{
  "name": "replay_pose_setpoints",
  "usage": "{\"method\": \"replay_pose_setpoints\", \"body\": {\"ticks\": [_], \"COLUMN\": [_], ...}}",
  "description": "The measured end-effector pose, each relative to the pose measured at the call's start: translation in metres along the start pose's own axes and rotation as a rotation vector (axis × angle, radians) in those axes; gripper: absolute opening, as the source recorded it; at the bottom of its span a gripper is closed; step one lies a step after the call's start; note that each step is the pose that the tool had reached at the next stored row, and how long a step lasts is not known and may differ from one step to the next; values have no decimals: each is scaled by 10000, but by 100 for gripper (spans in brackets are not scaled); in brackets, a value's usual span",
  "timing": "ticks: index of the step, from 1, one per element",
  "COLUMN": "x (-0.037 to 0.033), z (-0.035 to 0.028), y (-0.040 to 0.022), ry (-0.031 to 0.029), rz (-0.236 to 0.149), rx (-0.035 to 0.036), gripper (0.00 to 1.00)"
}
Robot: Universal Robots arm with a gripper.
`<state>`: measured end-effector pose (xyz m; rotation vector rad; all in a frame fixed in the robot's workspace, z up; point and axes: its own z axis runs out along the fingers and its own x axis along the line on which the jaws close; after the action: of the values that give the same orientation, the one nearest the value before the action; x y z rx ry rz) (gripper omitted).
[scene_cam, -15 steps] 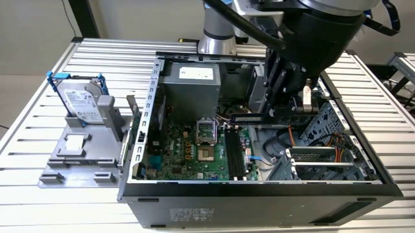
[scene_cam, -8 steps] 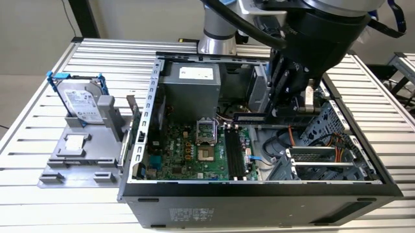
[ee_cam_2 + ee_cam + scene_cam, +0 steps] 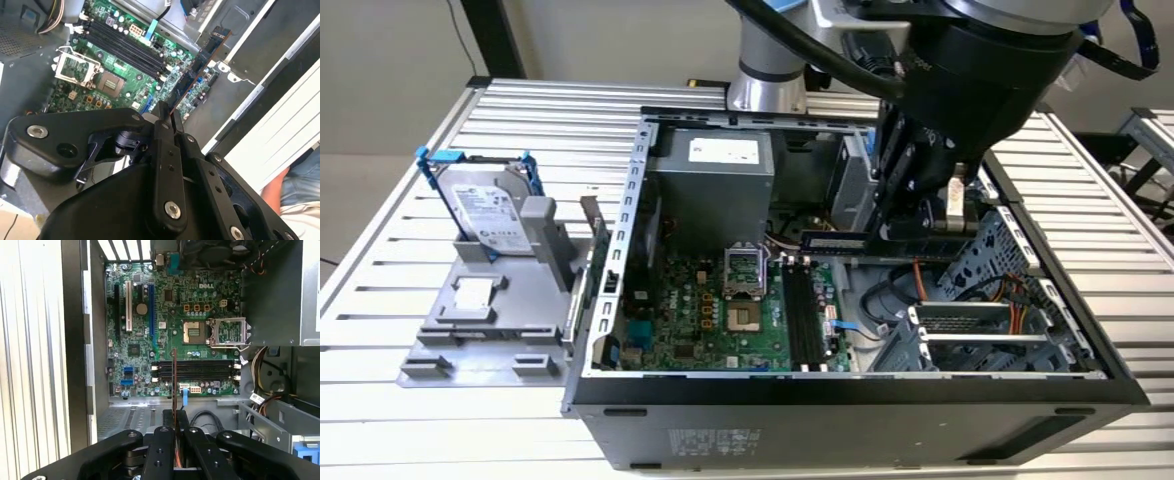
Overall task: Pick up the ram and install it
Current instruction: 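Pick up the ram and move it above insertion slot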
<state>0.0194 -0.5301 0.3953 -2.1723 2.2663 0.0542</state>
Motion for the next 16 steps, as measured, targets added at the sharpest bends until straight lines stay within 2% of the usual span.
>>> {"method": "replay_pose_setpoints", "body": {"ticks": [3,16], "x": [-70,-485], "z": [1,12], "y": [2,21], "ry": [1,2], "rz": [0,0], "rx": [0,0], "gripper": [0,0]}}
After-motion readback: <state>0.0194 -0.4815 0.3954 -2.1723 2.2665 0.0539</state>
